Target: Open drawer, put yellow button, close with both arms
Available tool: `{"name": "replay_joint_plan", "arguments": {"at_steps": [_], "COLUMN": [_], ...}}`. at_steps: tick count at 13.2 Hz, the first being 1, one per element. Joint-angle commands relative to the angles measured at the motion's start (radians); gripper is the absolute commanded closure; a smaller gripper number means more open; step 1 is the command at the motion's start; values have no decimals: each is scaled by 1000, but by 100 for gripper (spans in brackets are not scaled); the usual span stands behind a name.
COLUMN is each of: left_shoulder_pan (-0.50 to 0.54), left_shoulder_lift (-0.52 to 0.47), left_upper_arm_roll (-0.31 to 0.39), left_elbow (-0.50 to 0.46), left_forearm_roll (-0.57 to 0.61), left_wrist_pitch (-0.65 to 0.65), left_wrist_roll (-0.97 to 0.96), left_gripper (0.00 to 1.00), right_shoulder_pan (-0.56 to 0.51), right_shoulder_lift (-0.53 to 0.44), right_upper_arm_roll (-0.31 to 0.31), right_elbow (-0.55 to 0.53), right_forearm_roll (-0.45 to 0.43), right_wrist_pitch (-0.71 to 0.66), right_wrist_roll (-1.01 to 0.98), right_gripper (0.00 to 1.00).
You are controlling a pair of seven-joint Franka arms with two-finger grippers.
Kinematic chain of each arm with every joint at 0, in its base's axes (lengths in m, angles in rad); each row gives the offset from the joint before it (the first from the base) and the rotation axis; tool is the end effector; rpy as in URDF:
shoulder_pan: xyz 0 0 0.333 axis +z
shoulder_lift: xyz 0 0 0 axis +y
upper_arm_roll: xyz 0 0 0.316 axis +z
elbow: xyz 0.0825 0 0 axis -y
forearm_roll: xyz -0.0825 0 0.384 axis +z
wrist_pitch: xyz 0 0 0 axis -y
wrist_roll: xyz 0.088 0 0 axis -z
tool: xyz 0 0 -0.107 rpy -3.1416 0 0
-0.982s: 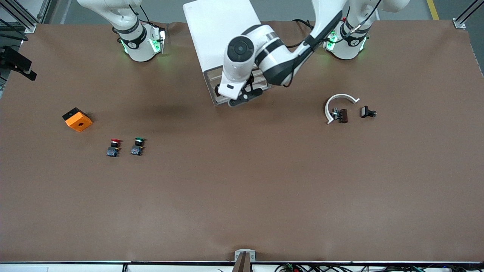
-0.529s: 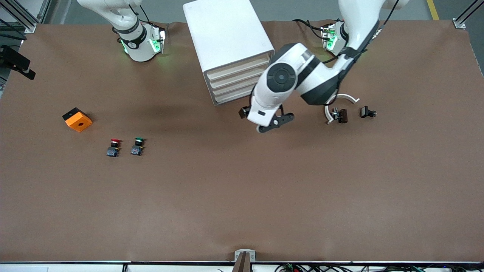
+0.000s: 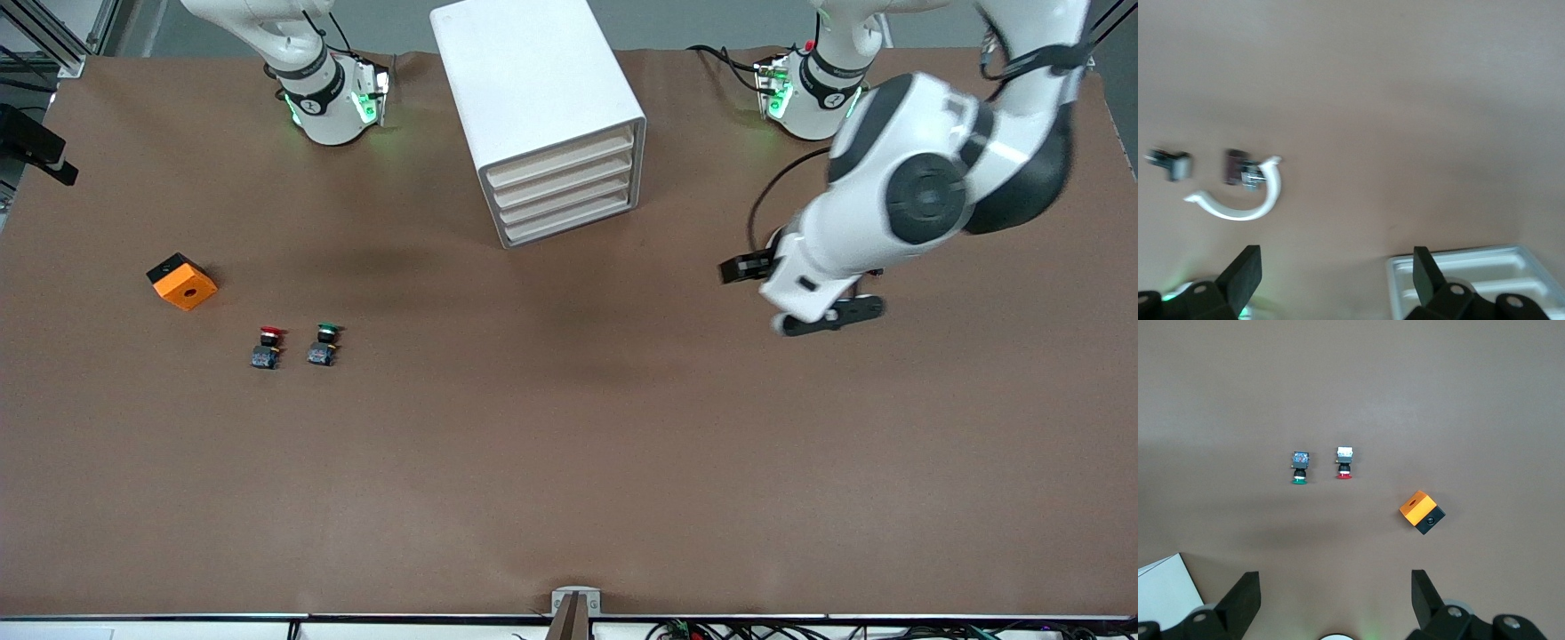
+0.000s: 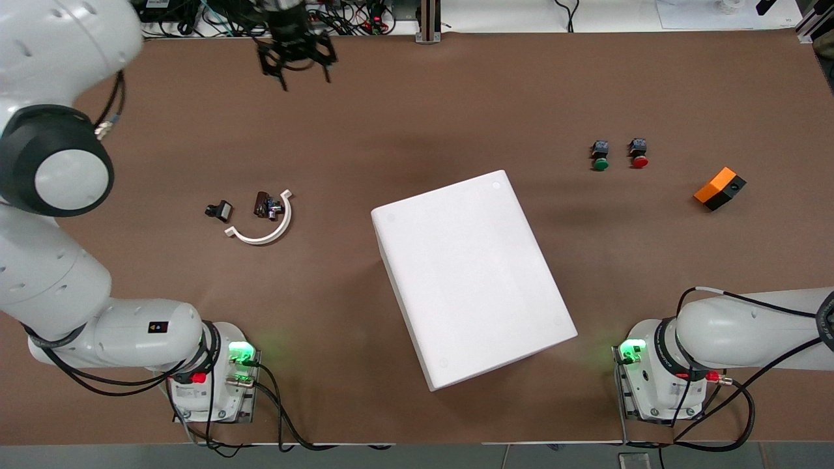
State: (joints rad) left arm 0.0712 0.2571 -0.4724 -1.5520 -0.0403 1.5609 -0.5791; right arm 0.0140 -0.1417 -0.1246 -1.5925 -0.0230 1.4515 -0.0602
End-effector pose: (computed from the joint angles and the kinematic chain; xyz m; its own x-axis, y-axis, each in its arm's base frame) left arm 0.5680 -0.2160 0.4978 0.9480 0.1735 -0.2669 0.1828 -0.9831 0.0103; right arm 0.4929 -0.0629 0.6778 0.9987 -0.0519 -0.0007 -0.0519 -0.9986 0.0053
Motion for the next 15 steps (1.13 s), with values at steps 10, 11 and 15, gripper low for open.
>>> {"name": "replay_joint_plan", "arguments": {"at_steps": [10, 11, 15], "left_shoulder_pan": [415, 415, 415], "left_shoulder_lift": [-516, -550, -511], "left_upper_arm_roll": [1, 12, 34], "left_elbow": [-244, -258, -197], "left_forearm_roll": [-10, -12, -62], "left_wrist_pitch": [-91, -90, -82], "left_wrist_roll": [607, 608, 614], "left_gripper": [0, 0, 0], "right_shoulder_pan": [-11, -11, -8], "right_shoulder_lift": [-26, -26, -26], "right_upper_arm_roll": [5, 5, 6], "right_elbow": [-24, -24, -24], "right_forearm_roll": [-3, -3, -3], "right_wrist_pitch": [9, 9, 12], "right_wrist_roll": [-4, -4, -4], "right_gripper": [0, 0, 0]}}
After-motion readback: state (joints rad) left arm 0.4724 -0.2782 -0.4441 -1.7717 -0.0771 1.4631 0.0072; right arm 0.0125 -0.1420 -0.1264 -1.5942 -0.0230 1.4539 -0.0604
